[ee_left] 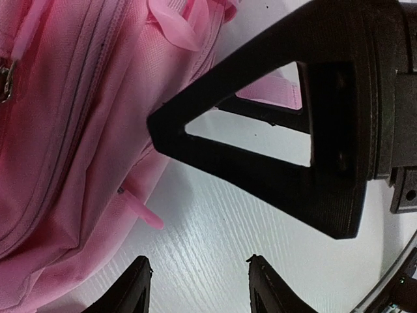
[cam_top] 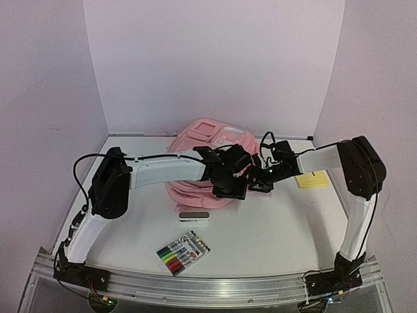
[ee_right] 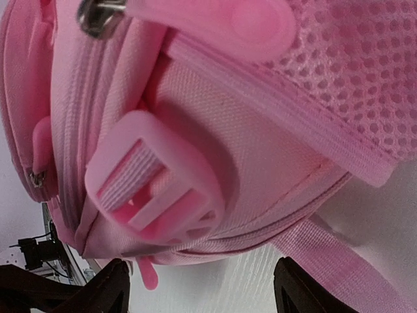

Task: Pack the student bag
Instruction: Zip the student bag at the center of the board.

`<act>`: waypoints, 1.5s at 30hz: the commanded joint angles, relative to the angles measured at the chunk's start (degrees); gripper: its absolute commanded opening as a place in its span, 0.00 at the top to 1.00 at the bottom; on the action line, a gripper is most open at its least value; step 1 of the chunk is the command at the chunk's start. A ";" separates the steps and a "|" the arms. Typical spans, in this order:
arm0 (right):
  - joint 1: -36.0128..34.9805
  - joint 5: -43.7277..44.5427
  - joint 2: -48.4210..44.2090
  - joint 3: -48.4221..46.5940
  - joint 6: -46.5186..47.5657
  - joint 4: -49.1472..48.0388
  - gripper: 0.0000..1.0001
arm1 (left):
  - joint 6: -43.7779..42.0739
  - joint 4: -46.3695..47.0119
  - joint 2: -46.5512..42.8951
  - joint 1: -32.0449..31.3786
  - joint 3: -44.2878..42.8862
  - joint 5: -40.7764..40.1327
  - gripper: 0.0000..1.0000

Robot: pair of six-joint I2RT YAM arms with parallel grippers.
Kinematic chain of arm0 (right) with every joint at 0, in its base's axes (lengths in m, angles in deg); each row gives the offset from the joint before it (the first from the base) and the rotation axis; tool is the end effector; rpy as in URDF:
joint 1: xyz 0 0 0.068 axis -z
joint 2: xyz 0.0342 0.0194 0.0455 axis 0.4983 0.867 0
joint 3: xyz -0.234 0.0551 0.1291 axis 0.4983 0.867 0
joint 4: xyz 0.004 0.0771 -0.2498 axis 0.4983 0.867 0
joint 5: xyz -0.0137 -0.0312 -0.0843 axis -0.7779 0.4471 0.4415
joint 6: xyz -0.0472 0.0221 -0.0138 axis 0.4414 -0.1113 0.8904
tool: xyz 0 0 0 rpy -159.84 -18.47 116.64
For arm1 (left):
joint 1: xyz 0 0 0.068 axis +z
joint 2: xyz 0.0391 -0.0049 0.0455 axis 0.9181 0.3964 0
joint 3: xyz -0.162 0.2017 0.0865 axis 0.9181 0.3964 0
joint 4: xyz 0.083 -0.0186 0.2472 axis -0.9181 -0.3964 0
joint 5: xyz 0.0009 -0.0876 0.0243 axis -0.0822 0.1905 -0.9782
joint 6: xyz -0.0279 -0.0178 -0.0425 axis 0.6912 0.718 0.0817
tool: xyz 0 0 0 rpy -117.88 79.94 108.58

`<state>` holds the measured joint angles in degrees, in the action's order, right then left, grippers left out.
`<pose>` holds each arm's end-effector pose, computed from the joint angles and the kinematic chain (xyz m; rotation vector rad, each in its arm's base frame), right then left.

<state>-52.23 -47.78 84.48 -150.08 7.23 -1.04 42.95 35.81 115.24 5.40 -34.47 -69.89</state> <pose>0.3657 0.1754 0.1433 -0.2929 2.5097 1.2186 0.2502 -0.4517 0.2008 0.4540 2.6417 -0.5733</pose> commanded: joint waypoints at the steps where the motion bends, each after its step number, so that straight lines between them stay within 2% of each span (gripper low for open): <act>1: 0.28 -2.95 2.44 -2.43 -5.46 -8.70 0.25 | 4.16 -1.73 1.94 0.25 -5.07 -3.12 0.48; 13: -1.17 -4.67 4.47 -0.52 -12.14 -16.60 0.29 | 9.19 -6.28 7.79 2.83 -11.23 -5.42 0.51; 18: -2.21 -4.41 4.42 0.47 -13.01 -17.65 0.30 | 11.05 -7.19 8.28 3.81 -10.74 -6.23 0.55; 31: -2.39 -1.21 5.17 1.23 -14.00 -17.95 0.41 | 10.65 -7.88 6.20 4.19 -8.17 -7.96 0.99; 43: -2.39 -0.17 5.76 1.15 -14.89 -17.93 0.53 | 11.65 -7.46 1.72 4.12 -1.52 -9.34 1.00; 45: -2.39 -0.30 5.60 1.21 -14.91 -17.94 0.53 | 10.80 -6.55 2.54 4.11 -1.79 -8.69 0.97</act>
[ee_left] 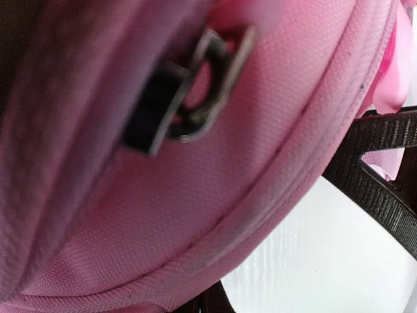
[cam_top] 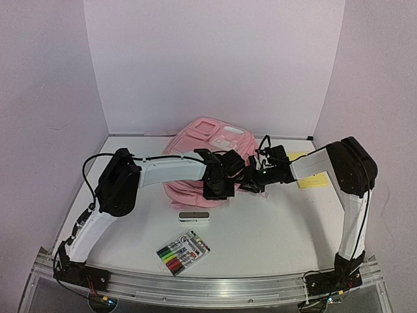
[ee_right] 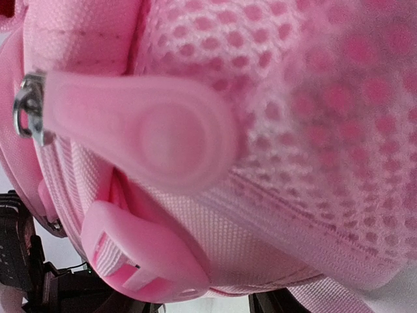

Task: Pack the student bag
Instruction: Zip the student bag at the center of the board.

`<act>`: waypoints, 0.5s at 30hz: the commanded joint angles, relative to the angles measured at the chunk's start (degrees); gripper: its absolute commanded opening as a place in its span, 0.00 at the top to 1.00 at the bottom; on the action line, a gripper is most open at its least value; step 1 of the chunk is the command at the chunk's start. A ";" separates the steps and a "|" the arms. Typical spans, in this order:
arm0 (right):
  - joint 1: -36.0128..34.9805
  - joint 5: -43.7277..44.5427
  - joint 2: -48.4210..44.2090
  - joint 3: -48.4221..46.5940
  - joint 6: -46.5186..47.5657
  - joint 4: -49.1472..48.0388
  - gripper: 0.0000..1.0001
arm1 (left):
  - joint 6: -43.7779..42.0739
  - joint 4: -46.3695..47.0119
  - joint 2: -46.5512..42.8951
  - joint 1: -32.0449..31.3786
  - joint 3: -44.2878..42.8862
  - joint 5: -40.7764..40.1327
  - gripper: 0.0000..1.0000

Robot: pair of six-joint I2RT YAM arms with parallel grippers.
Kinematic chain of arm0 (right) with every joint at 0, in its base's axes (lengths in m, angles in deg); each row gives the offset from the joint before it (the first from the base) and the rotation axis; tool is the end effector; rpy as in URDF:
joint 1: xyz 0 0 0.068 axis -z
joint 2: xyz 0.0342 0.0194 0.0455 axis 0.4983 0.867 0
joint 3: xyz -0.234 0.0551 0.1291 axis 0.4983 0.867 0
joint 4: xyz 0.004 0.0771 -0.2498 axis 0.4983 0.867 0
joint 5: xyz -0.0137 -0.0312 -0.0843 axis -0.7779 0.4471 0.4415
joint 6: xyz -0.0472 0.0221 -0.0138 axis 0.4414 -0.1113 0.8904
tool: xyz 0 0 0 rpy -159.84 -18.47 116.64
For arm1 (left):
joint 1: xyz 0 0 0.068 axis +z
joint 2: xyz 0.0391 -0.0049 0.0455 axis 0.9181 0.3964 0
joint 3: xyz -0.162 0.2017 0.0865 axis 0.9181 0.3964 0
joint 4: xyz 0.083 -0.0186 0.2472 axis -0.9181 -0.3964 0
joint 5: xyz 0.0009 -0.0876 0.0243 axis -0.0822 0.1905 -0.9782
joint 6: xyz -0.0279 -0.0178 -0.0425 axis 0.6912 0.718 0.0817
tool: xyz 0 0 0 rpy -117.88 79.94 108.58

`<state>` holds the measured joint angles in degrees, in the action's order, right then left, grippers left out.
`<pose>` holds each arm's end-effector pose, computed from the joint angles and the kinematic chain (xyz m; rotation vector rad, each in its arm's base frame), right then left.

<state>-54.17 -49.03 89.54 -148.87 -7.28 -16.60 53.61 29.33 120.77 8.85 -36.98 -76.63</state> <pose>0.3739 0.1948 0.1224 -0.1141 2.4509 1.3759 0.2806 -0.4339 0.1607 0.1020 2.7455 -0.3307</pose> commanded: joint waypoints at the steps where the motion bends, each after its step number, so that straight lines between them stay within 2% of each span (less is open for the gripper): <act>1: -0.43 0.88 0.42 0.03 -0.37 -2.38 0.53 | -0.20 0.32 -2.55 0.66 0.45 -1.67 0.94; 12: -0.47 0.21 -0.25 0.25 -0.64 -2.46 0.49 | -0.09 3.36 -2.71 0.66 0.07 -2.22 0.53; 15: -0.47 0.26 -0.27 0.23 -1.03 -2.46 0.49 | 0.74 0.50 -0.17 0.66 -3.29 -3.58 0.50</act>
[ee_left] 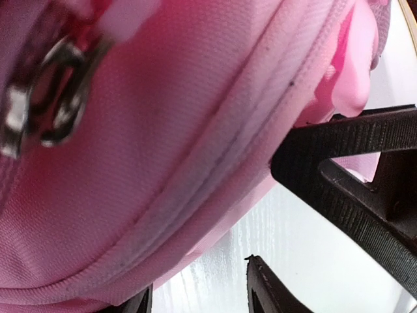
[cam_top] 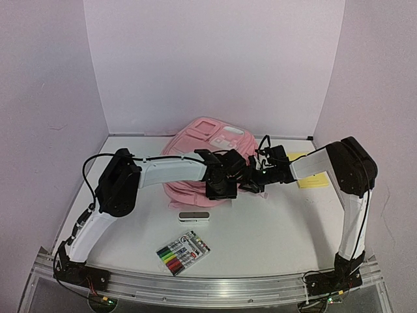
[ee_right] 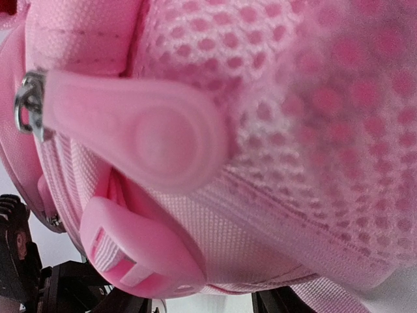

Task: Pack the student bag
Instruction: Zip the student bag at the center of the board.

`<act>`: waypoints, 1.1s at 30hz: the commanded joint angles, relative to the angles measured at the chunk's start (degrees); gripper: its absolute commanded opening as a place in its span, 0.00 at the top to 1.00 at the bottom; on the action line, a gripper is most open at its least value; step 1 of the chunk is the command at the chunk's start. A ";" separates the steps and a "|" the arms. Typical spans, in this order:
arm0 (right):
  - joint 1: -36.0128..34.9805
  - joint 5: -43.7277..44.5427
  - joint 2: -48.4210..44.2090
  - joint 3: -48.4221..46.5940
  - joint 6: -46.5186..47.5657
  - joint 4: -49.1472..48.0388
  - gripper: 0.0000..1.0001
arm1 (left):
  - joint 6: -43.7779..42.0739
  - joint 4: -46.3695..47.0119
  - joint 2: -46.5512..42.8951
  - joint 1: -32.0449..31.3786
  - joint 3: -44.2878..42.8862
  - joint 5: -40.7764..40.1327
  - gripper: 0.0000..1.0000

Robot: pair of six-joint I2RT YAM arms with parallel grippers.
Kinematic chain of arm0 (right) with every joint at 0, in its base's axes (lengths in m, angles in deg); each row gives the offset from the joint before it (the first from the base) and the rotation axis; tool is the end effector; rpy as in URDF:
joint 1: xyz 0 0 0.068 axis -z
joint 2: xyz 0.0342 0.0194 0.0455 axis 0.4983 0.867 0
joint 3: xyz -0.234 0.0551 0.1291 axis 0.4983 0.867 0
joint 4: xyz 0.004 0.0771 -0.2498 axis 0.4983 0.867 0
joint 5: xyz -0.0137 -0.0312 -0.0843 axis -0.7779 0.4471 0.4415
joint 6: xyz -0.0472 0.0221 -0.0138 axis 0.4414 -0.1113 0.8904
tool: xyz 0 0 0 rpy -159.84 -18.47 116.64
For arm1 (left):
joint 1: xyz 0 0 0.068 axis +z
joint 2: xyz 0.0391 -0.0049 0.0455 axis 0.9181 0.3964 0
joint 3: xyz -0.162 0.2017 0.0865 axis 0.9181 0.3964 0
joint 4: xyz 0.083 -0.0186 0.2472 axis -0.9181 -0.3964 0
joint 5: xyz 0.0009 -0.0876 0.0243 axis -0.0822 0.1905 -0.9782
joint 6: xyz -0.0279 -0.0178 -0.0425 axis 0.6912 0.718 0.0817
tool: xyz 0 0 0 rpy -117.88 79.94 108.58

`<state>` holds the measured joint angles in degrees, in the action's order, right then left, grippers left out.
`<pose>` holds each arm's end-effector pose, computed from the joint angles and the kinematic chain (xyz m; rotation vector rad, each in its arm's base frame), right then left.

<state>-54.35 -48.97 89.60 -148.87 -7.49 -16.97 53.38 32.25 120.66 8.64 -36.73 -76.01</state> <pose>0.3737 0.1961 0.1225 -0.1157 2.4476 1.3784 0.2810 -0.4389 0.1626 0.1089 2.7184 -0.3924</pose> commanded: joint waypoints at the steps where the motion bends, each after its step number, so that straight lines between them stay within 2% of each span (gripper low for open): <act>1: -0.26 0.23 -0.39 0.23 -1.00 -2.10 0.49 | 1.53 -3.64 0.97 0.85 -5.00 -4.75 0.50; 7: -0.35 0.01 -0.57 0.53 -2.47 -2.79 0.48 | 6.02 -12.27 6.96 0.96 -13.72 -9.42 0.55; 13: -0.33 -0.28 -0.57 0.86 -3.44 -3.51 0.48 | 8.19 -13.76 9.31 1.23 -14.56 -11.58 0.58; 16: -0.36 -0.31 -0.71 0.99 -3.45 -3.59 0.48 | 9.60 -14.72 10.37 1.66 -14.25 -11.31 0.62; 22: -0.41 -0.04 -1.39 1.65 -2.86 -3.59 0.48 | 11.14 -11.67 7.38 2.46 -7.14 -10.55 0.81; 29: -0.45 0.23 -0.21 0.73 -2.38 -3.58 0.38 | 9.02 -8.02 1.59 2.19 -0.66 -10.60 0.99; 33: -0.46 0.70 0.96 -0.54 -2.00 -3.81 0.31 | 6.67 -2.48 -3.56 1.29 5.87 -10.72 1.00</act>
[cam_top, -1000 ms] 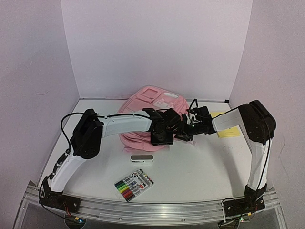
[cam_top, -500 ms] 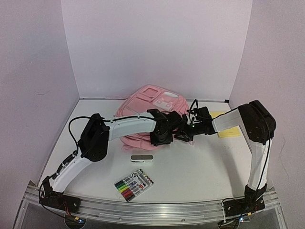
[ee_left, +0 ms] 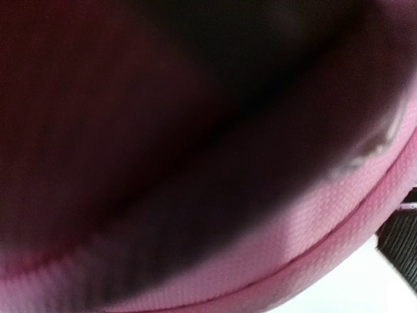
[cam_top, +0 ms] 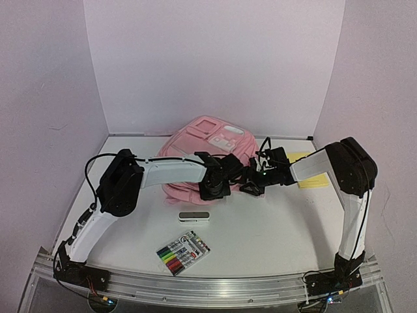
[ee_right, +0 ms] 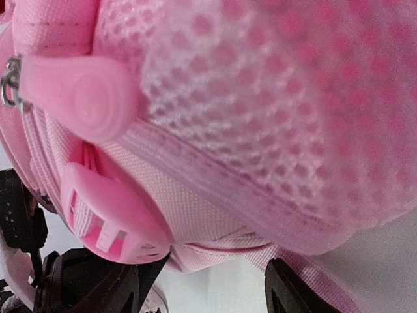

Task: Pack the student bag
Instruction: Zip the student bag at the center of the board.

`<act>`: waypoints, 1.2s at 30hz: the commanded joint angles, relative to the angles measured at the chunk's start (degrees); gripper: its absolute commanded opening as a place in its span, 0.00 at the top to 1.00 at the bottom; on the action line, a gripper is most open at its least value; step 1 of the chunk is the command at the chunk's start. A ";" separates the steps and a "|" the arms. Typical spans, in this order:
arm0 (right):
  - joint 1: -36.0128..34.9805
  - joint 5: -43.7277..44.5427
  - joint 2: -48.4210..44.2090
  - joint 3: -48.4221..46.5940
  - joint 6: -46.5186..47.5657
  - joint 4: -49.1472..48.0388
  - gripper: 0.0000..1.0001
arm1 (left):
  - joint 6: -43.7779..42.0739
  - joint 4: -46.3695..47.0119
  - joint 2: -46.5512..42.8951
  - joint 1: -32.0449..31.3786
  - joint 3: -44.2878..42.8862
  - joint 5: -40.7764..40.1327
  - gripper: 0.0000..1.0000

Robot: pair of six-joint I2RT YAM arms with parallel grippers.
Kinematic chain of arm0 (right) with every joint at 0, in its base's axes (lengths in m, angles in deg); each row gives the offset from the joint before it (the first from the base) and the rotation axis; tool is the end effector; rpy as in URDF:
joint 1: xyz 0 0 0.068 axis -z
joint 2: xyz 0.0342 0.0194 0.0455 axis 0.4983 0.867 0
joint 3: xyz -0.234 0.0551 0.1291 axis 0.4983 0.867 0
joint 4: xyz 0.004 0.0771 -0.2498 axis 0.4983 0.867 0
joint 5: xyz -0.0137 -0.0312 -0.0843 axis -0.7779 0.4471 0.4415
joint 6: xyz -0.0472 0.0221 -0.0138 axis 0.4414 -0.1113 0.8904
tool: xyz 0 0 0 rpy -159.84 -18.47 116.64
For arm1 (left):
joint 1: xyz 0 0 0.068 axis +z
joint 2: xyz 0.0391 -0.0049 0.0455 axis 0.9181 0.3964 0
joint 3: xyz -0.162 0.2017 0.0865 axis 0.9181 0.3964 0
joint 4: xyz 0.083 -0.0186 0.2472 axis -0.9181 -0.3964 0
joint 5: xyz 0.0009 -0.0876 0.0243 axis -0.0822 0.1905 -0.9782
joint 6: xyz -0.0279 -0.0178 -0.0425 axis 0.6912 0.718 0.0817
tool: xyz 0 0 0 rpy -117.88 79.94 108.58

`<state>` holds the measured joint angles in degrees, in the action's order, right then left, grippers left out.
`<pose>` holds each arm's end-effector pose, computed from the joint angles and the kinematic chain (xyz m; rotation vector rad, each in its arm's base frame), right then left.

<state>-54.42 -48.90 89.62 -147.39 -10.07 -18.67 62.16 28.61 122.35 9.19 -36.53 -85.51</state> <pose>0.3700 0.1949 0.1176 -0.0635 2.4612 1.3967 0.2867 -0.4280 0.1455 -0.1410 2.6687 -0.1912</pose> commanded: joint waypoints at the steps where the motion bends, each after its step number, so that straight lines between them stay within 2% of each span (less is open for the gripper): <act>1: -0.40 0.55 1.30 -2.35 0.58 -2.25 0.30 | -2.39 2.50 -6.55 0.67 7.33 -1.13 1.00; 6: -0.48 -0.68 2.73 -2.86 -0.38 -4.85 0.25 | -4.75 10.06 -11.51 0.54 14.30 0.10 1.00; 14: -1.04 -3.53 4.47 -2.08 -4.66 -10.56 0.36 | -9.68 18.93 -16.30 0.07 19.83 4.29 1.00; 15: -1.10 -3.65 4.44 -1.77 -5.00 -11.14 0.40 | -9.86 20.36 -16.98 0.06 20.84 5.14 1.00; 17: -1.13 -3.82 4.37 -1.37 -5.54 -11.86 0.52 | -9.98 21.53 -17.78 0.02 21.84 6.42 1.00; 21: -0.89 -3.08 3.12 -0.84 -5.40 -11.78 0.82 | -8.98 18.59 -19.39 -0.15 22.74 6.38 1.00; 24: -0.02 -1.99 2.11 -0.44 -5.55 -11.64 0.99 | -7.67 16.13 -22.03 -0.19 25.22 5.49 1.00; 29: 2.47 -0.83 0.90 -0.04 -5.39 -10.48 1.00 | -4.78 11.42 -27.12 -0.29 30.28 5.07 1.00; 36: 5.54 1.07 0.44 -1.41 -0.16 -3.55 1.00 | -3.41 7.80 -34.26 -0.37 37.29 4.26 1.00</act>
<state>-52.69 -53.02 92.84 -147.97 -14.37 -26.64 56.93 42.23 95.22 9.24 -1.96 -79.90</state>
